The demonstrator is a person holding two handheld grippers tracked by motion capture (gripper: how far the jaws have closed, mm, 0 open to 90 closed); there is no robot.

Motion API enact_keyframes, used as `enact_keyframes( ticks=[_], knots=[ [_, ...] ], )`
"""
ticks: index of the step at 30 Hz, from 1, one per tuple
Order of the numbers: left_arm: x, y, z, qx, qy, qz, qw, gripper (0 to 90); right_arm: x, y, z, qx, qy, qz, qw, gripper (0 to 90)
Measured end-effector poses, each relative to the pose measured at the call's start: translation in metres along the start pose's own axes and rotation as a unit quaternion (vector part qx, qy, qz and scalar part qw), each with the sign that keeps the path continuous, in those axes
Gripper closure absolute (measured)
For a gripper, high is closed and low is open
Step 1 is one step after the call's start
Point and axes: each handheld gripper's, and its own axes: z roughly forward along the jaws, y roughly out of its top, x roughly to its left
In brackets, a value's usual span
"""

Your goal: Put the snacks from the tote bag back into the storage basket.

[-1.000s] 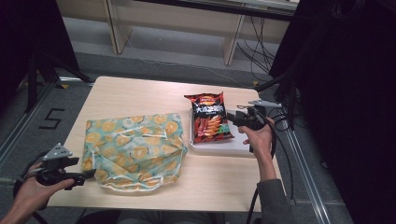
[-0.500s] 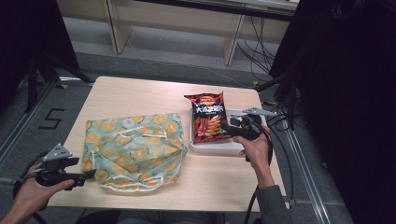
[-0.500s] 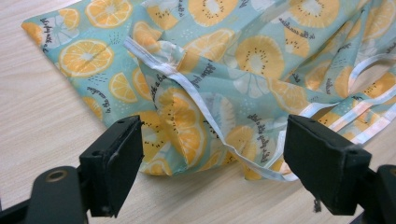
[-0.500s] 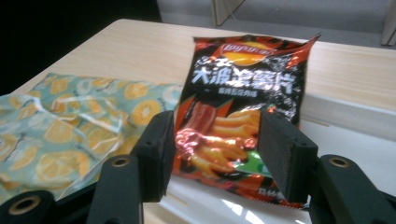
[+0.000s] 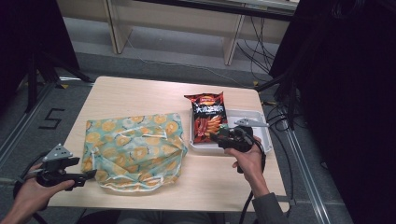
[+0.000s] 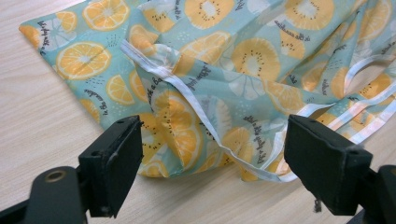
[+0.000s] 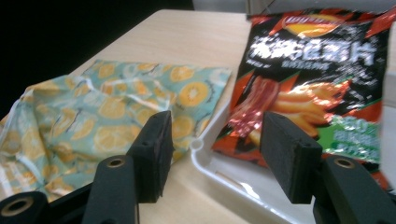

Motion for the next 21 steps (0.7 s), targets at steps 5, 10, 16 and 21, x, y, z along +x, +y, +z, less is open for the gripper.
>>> enact_keyframes(
  ticks=[5, 10, 16, 21],
  knots=[
    [-0.002, 0.0, 0.001, -0.013, 0.001, -0.003, 0.9999, 19.0, 0.004, -0.009, 0.003, 0.006, 0.007, -0.011, 0.9999, 43.3],
    [-0.003, 0.0, 0.001, -0.016, -0.004, -0.006, 0.9998, 18.6, 0.01, -0.015, 0.003, 0.008, 0.013, -0.015, 0.9998, 41.8],
    [-0.003, 0.0, 0.001, -0.011, -0.003, 0.005, 0.9999, 18.5, 0.017, -0.025, 0.004, 0.016, 0.012, -0.022, 0.9996, 40.3],
    [-0.004, 0.0, 0.002, -0.018, -0.002, 0.011, 0.9998, 18.5, 0.02, -0.031, 0.005, 0.026, 0.025, -0.037, 0.9987, 39.7]
  ],
)
